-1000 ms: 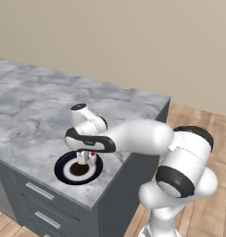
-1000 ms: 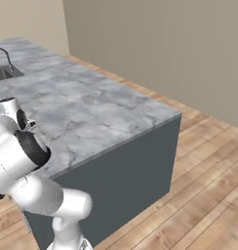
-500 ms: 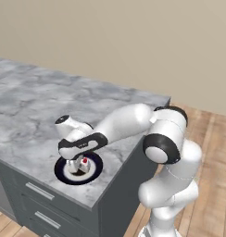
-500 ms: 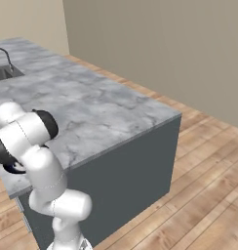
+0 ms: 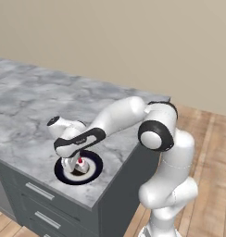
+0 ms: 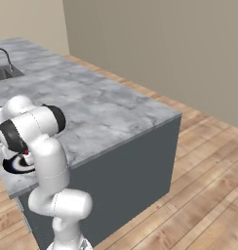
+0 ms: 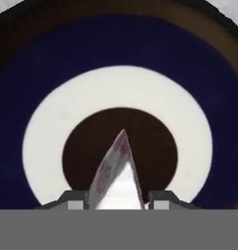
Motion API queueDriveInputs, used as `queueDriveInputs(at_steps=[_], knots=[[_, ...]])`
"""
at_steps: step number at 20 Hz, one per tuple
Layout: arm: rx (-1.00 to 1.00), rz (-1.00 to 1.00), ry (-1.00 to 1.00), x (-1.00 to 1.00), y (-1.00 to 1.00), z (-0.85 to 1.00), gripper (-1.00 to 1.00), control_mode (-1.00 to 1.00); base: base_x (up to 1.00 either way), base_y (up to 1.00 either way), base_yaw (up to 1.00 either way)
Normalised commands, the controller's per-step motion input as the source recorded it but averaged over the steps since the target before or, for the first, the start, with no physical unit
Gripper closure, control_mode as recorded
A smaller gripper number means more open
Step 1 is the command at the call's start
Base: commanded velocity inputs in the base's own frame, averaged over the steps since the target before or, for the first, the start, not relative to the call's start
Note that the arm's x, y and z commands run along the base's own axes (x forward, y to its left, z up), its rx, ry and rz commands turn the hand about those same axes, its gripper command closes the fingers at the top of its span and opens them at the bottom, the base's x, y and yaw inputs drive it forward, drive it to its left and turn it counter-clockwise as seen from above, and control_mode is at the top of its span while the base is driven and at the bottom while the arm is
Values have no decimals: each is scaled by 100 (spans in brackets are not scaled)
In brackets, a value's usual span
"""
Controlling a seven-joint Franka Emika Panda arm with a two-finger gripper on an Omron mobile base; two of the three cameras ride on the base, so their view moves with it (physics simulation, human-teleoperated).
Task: Take the baked cake out of the oven and place it on the plate for cooling. Then close the oven door.
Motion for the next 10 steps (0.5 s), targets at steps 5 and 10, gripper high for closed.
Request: queueDriveInputs(at_steps=[5, 10], knots=[[0, 0, -11, -7, -18, 32, -100, -100, 0, 0, 0], [7, -3, -25, -35, -39, 92, -100, -100, 0, 0, 0]])
